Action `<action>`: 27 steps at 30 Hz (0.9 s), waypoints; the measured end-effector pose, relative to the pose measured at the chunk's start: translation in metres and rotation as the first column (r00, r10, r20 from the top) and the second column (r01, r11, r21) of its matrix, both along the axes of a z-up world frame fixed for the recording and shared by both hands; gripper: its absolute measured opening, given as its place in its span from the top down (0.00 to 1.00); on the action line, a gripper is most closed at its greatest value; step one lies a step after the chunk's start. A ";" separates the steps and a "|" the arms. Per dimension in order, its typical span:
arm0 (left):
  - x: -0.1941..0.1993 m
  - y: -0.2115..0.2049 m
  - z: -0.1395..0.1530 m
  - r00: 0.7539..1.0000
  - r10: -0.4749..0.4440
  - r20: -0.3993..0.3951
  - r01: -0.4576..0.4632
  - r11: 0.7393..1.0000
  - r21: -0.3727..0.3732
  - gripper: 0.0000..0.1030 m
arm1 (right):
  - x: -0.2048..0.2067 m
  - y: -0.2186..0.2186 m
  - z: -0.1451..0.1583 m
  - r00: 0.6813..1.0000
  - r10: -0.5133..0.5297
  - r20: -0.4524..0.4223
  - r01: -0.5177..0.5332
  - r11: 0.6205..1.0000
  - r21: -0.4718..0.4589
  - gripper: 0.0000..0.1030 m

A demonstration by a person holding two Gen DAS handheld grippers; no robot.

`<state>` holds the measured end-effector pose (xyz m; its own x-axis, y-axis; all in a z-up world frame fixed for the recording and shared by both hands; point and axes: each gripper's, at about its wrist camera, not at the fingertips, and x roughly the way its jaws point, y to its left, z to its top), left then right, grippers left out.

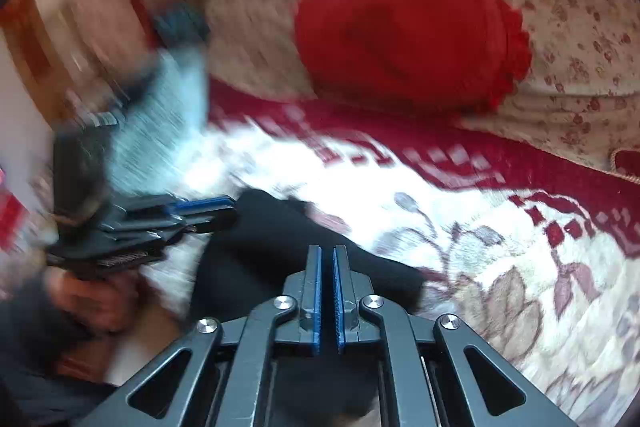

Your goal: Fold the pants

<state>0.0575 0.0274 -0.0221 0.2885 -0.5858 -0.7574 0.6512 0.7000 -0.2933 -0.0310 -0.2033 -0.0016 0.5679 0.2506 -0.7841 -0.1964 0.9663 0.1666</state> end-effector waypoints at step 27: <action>-0.013 0.057 -0.011 0.952 0.044 -0.303 -0.150 0.929 -0.338 0.67 | -0.021 -0.040 -0.070 0.996 -0.088 -0.028 0.089 0.830 0.551 0.68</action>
